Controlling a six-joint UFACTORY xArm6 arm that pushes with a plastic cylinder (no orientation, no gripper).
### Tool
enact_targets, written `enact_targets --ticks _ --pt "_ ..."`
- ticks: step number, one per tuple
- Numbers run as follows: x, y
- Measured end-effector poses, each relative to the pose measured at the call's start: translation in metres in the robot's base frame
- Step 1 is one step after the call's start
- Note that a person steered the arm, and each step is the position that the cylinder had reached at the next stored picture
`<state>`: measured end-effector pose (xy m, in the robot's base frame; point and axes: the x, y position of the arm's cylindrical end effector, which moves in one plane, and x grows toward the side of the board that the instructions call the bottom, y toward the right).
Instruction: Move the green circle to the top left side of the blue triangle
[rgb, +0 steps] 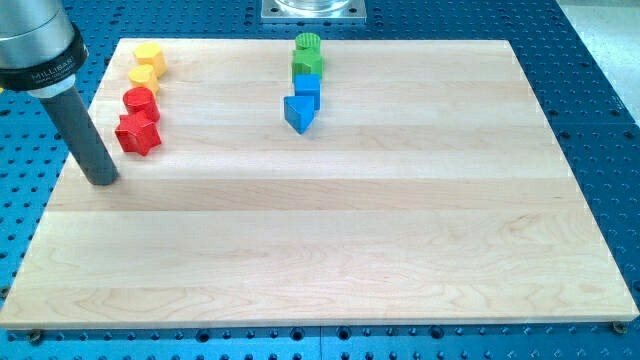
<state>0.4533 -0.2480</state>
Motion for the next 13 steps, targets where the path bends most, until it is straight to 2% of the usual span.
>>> enact_targets --ticks 2,3,4,5,6,7,8,9,10,12,13 --pt "0.016 0.001" --pt "0.026 0.069" --pt "0.03 0.179" --pt "-0.005 0.285" --pt "-0.045 0.321" --pt "-0.117 0.345" --pt "-0.2 0.354" --pt "-0.255 0.347" --pt "-0.259 0.292" --pt "-0.226 0.149" --pt "-0.159 0.13"
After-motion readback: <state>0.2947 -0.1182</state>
